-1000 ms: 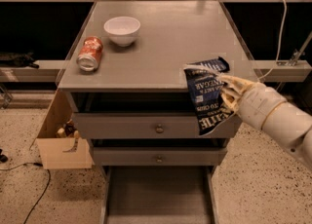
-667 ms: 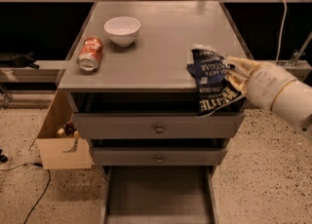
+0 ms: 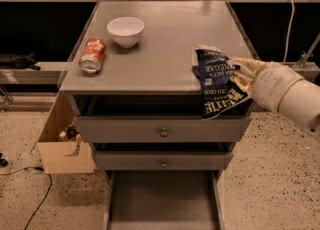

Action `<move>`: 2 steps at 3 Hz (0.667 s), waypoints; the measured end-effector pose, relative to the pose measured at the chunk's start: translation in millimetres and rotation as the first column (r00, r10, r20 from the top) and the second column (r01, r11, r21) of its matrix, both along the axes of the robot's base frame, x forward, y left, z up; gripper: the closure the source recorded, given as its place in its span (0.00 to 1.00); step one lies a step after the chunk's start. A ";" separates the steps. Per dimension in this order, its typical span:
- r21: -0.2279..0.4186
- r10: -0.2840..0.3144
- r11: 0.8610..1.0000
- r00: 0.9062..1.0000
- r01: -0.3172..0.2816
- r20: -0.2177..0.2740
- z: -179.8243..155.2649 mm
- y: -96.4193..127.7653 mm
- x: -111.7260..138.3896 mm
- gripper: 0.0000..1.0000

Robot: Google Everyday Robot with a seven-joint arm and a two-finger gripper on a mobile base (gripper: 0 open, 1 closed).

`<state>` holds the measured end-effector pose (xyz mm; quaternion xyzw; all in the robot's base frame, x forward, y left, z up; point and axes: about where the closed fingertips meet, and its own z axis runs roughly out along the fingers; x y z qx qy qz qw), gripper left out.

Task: Pick blue chip bag from bottom drawer and place on counter

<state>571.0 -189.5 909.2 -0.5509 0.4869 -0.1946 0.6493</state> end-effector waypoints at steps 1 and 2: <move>-0.062 0.068 0.996 0.997 -0.067 0.021 21.3 23.6 21.3 1.00; -0.145 0.143 0.980 0.989 -0.137 0.031 48.7 59.1 53.0 1.00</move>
Offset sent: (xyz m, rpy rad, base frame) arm 0.1133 0.1654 0.0821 -0.2679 -0.0655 0.3376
